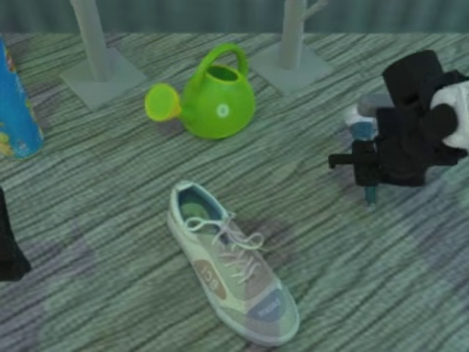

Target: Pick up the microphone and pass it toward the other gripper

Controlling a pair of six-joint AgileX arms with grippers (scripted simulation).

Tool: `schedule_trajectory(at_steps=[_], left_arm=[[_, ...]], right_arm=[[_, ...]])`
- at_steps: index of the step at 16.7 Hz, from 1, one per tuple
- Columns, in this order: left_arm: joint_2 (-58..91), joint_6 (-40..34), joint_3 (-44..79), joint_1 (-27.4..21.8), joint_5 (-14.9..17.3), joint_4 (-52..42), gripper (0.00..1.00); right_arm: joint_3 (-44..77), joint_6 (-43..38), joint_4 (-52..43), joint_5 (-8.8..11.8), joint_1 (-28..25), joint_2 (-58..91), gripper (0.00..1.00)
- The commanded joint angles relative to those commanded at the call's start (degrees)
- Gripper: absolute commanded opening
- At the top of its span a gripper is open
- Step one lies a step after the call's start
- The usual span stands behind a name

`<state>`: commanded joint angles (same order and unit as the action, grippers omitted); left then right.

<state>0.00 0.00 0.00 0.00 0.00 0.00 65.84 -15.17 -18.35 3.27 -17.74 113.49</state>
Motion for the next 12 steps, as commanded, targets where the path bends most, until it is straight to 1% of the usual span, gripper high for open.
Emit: schedule_trajectory(at_steps=[3,9,12], left_arm=[[0.00,0.00,0.00,0.00,0.00,0.00,1.00],[0.00,0.00,0.00,0.00,0.00,0.00,1.00],[0.00,0.00,0.00,0.00,0.00,0.00,1.00]], right_arm=[[-3.64,2.71,14.12,4.98,0.16,-2.74,0.00],[-12.68,8.95,46.51,15.96,0.61,-10.35,0.00],[-16.42,11.71,58.81,20.47,0.86,-14.39,0.00]])
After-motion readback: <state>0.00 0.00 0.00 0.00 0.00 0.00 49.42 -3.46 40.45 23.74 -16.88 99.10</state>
